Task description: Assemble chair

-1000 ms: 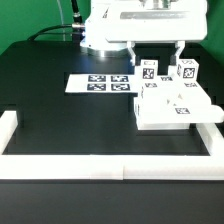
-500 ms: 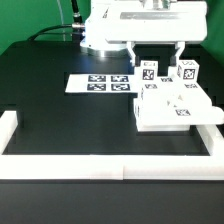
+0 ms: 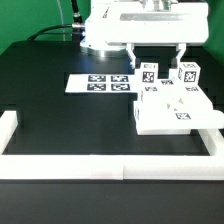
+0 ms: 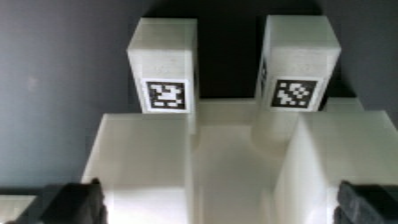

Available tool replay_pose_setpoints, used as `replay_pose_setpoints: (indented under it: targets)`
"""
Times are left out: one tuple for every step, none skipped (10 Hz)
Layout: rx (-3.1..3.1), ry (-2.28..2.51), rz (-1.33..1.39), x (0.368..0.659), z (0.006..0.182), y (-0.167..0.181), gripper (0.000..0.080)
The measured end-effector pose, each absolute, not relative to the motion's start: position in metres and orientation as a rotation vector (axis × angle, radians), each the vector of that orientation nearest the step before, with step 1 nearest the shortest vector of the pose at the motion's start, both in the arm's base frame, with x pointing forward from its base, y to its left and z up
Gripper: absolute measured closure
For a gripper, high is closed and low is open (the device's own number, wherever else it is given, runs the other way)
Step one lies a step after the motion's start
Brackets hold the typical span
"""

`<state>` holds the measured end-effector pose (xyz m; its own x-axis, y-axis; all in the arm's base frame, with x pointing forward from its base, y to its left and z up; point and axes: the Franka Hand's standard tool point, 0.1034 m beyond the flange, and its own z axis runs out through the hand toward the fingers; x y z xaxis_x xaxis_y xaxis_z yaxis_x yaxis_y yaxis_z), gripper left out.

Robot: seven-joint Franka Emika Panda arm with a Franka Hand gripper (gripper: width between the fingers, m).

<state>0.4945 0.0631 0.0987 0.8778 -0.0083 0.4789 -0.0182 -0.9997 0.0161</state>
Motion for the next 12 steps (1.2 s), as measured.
replay_pose_setpoints:
  targets:
    - [3.022,-0.023,0.78,0.5,0.099,0.063,0.0151]
    - [3.021,-0.028,0.782,0.504,0.099,0.063,0.0151]
    - [3.018,-0.03,0.788,0.509,0.1,0.062,0.0151]
    - [3.014,-0.034,0.795,0.514,0.1,0.06,0.0151]
    - [3.012,-0.039,0.798,0.516,0.1,0.058,0.0151]
    - [3.011,-0.043,0.798,0.516,0.1,0.056,0.0151]
    - [3.009,-0.046,0.802,0.518,0.1,0.056,0.0151]
    - [3.008,-0.044,0.806,0.521,0.1,0.057,0.0151]
    - [3.01,-0.042,0.808,0.523,0.1,0.06,0.0151]
    - [3.017,-0.045,0.798,0.523,0.1,0.063,0.0151]
    - [3.042,-0.063,0.757,0.52,0.104,0.068,0.0151]
    - [3.072,-0.078,0.728,0.52,0.116,0.074,0.0151]
